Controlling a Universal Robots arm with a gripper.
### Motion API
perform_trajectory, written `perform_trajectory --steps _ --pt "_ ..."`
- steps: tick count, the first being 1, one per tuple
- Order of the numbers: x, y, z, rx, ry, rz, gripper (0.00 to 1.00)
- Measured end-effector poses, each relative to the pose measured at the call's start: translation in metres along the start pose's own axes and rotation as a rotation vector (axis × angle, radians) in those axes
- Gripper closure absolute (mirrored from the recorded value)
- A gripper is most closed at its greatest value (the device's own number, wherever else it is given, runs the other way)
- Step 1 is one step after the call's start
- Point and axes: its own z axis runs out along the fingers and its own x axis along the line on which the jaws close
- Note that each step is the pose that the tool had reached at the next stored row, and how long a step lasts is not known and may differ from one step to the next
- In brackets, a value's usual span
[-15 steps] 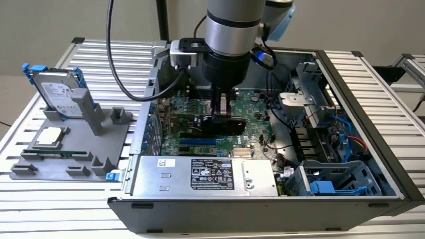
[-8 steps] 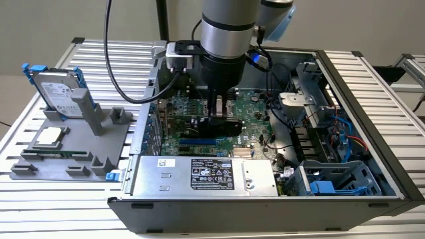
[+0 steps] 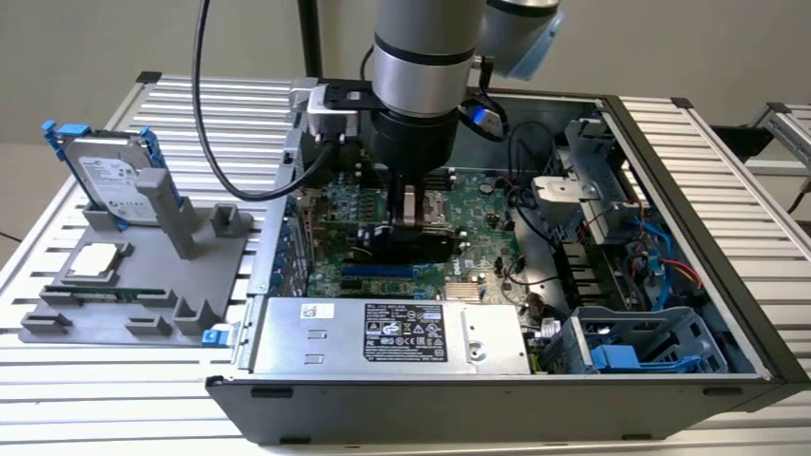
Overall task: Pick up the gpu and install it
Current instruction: 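Insert the gpu into the slot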
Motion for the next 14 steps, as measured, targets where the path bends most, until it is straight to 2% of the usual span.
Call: perform_trajectory --steps 5,14 --pt "-0.0027 0.0009 0.0021 0.0000 -0.0002 0.002 1.00" --pt "-0.0040 0.0073 0.0069 -0.0001 0.0000 0.002 1.00"
